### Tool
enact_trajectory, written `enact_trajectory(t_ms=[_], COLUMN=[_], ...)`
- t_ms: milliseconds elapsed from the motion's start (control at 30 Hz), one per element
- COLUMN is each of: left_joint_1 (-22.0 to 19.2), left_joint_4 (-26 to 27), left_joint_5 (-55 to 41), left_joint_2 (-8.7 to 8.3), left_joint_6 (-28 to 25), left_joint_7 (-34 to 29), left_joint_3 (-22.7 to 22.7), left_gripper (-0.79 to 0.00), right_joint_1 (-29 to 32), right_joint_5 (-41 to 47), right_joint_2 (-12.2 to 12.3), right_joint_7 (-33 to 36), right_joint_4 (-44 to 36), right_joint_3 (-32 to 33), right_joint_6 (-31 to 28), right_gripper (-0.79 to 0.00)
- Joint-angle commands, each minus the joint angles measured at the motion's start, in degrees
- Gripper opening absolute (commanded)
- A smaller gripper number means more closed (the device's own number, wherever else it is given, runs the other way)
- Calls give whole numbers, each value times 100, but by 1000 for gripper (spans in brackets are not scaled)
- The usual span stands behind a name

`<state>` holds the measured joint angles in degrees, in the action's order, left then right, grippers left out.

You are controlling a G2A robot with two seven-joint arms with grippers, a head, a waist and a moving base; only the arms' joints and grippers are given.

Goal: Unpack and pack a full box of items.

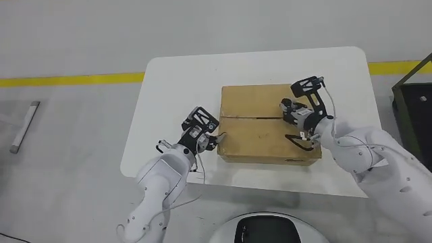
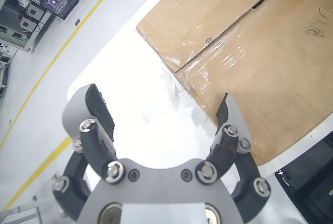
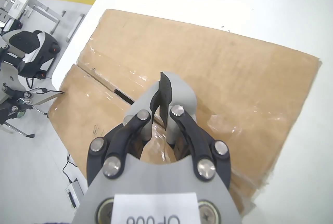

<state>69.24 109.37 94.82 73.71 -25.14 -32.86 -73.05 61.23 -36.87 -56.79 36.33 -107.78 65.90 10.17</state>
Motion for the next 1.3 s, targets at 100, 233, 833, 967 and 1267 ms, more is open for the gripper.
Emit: enact_trajectory(t_ms=[100, 233, 833, 967, 1267], left_joint_1=[-14, -33, 89, 89, 247], left_joint_4=[-92, -77, 563, 563, 484], left_joint_5=[-325, -314, -29, -29, 433], left_joint_2=[6, -3, -113, -113, -141], left_joint_6=[84, 87, -131, -131, 30], left_joint_7=[-23, 9, -109, -109, -33], left_joint_3=[-37, -38, -477, -477, -481], left_gripper=[0, 0, 0, 0, 0], right_joint_1=[76, 120, 45, 15, 72], right_joint_5=[92, -106, -350, -378, -434], right_joint_2=[-6, -25, -141, -154, -179], right_joint_7=[14, 84, 190, 267, 350], right_joint_4=[-108, -75, 50, 63, 146], right_joint_3=[140, 38, -110, -85, -35], right_joint_6=[-86, -69, -60, -154, -241], right_gripper=[-785, -785, -785, -785, -785])
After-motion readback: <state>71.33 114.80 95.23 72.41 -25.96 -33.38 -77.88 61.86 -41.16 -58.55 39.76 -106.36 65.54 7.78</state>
